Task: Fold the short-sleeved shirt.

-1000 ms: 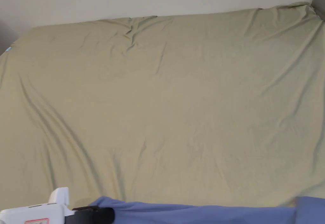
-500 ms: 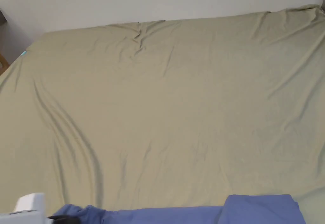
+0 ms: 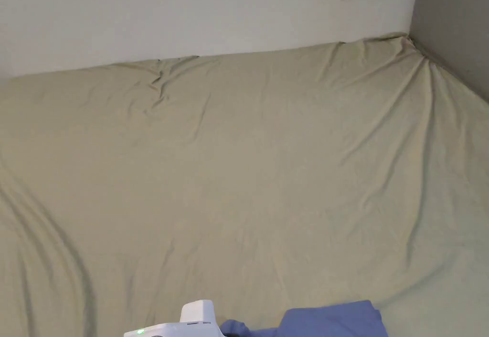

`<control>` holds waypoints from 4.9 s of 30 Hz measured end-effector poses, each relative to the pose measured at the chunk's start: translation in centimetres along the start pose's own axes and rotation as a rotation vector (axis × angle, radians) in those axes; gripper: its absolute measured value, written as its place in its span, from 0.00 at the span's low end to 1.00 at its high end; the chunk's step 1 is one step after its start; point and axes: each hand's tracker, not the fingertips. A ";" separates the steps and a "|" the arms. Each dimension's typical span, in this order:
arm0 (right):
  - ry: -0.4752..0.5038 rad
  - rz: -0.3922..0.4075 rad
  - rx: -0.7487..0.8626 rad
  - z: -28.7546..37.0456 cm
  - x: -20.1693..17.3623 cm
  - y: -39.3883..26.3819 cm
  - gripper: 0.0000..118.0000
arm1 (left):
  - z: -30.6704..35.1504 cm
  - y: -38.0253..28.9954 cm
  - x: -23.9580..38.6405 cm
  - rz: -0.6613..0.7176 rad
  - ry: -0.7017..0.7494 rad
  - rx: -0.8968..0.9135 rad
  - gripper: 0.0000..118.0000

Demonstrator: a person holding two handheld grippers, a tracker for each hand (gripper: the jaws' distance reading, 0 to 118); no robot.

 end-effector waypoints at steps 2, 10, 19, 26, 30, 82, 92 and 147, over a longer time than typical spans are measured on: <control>-0.006 -0.007 -0.006 -0.1 0.4 -0.3 0.00 | 0.1 -0.2 -0.9 0.019 -0.026 0.003 0.07; 0.010 -0.024 -0.022 -1.0 -0.2 -0.8 0.00 | 7.3 -2.5 -4.4 0.248 -0.273 0.112 0.99; 0.021 -0.006 -0.055 -2.1 -2.4 -0.7 0.00 | 7.7 -3.1 -5.9 0.140 -0.209 0.106 0.01; 0.011 -0.007 -0.063 -1.8 -2.8 -0.4 0.00 | -0.5 -2.9 -1.3 0.037 -0.104 -0.046 0.01; -0.004 -0.010 -0.057 -1.2 -2.4 -0.1 0.00 | -3.3 -3.3 3.1 -0.058 -0.198 -0.126 0.01; 0.023 0.008 -0.071 -2.2 -0.8 -1.1 0.00 | 10.6 -4.2 -9.8 0.191 -0.337 0.097 0.09; -0.003 -0.056 -0.053 -0.8 2.2 -2.2 0.00 | -1.7 0.3 8.4 -0.023 -0.392 -0.087 0.08; 0.207 0.145 -0.499 -22.9 -8.8 -4.2 0.00 | 5.8 -3.6 2.3 0.087 -0.309 0.171 0.01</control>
